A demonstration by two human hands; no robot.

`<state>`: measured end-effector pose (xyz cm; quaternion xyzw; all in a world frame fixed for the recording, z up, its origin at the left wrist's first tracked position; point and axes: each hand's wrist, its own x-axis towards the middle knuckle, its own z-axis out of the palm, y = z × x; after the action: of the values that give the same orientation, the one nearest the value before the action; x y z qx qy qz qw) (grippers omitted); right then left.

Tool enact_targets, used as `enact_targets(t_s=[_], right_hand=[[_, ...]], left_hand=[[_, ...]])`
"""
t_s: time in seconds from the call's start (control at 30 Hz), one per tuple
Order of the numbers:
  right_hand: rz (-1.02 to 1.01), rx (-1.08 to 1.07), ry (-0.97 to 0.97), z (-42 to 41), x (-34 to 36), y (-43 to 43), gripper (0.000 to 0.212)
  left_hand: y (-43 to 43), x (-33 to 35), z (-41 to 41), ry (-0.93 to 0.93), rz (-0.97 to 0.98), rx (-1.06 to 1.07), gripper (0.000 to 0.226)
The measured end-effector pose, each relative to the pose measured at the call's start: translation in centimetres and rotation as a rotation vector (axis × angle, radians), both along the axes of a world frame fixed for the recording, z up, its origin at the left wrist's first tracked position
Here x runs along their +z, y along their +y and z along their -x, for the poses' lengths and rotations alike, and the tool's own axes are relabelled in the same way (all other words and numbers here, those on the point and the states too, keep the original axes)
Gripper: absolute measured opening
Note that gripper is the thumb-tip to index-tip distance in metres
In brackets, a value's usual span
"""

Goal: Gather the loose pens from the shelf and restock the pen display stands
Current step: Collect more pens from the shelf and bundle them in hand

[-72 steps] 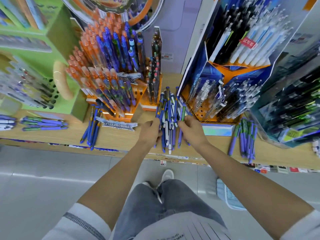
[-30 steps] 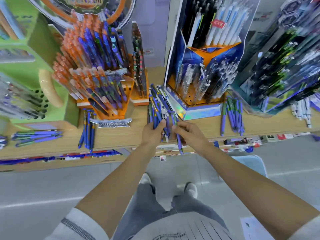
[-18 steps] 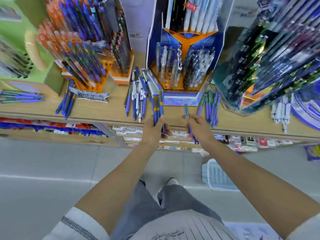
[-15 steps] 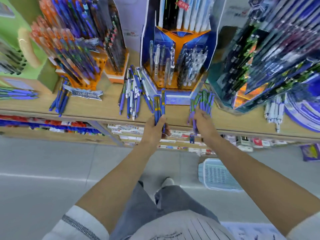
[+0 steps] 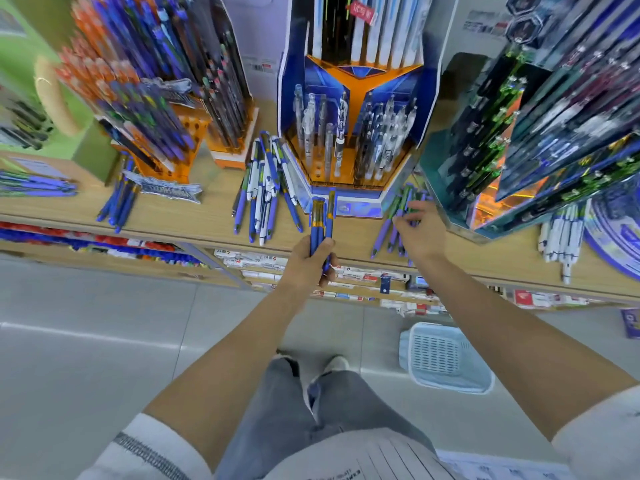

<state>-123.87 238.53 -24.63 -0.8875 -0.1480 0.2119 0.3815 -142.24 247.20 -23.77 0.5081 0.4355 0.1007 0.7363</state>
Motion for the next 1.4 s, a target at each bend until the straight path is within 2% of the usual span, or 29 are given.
enact_targets(t_s=[0.1,0.2,0.3,0.43,0.57,0.63,0.77,0.87,0.93,1.0,1.07,1.13,1.23,1.4], right_hand=[[-0.166,0.117,0.194,2.0,1.3,0.7,0.025],[-0.178,0.294,0.528,4.7,2.4,2.4,0.026],[-0.167,0.354,0.668,6.9,2.5,4.2,0.024],[-0.147,0.389,0.636,9.7,2.5,6.6,0.013],[-0.187,0.347,0.635,13.3,2.7,10.1,0.019],[-0.251,0.359,0.674,16.1,2.7,12.5,0.024],[-0.285,0.424,0.682,22.2,2.1,17.3,0.015],[-0.304,0.350,0.673,26.6,1.7,20.9,0.006],[-0.279,0.311,0.654,29.1,1.7,23.3,0.006],[-0.232,0.274,0.627,30.9,1.7,25.4,0.004],[-0.188,0.270,0.614,32.0,2.1,27.2,0.005],[-0.123,0.281,0.566,32.7,2.6,28.9,0.006],[-0.070,0.283,0.542,33.5,2.9,31.5,0.008],[-0.037,0.210,0.505,33.8,2.5,35.2,0.011]], left_hand=[[0.3,0.1,0.5,-0.022,-0.010,-0.035,0.022],[0.7,0.3,1.5,-0.055,-0.025,-0.119,0.018],[1.1,0.6,3.2,-0.065,-0.012,-0.251,0.013],[3.3,0.8,6.5,-0.046,0.026,-0.232,0.011],[6.5,0.5,10.7,-0.066,0.022,-0.186,0.004],[8.7,0.5,13.0,-0.093,-0.025,-0.183,0.010],[14.0,0.3,17.6,-0.127,-0.065,-0.163,0.014],[18.6,0.3,21.9,-0.056,-0.070,-0.256,0.019],[21.7,0.1,24.7,0.035,-0.147,-0.309,0.024],[24.6,-0.3,27.2,0.161,-0.266,-0.249,0.025],[27.2,-0.8,29.0,0.213,-0.357,-0.092,0.021],[29.5,-0.9,29.9,0.187,-0.454,-0.047,0.021],[31.9,-0.8,29.3,0.204,-0.517,-0.129,0.033],[34.2,-1.4,27.4,0.185,-0.364,-0.197,0.036]])
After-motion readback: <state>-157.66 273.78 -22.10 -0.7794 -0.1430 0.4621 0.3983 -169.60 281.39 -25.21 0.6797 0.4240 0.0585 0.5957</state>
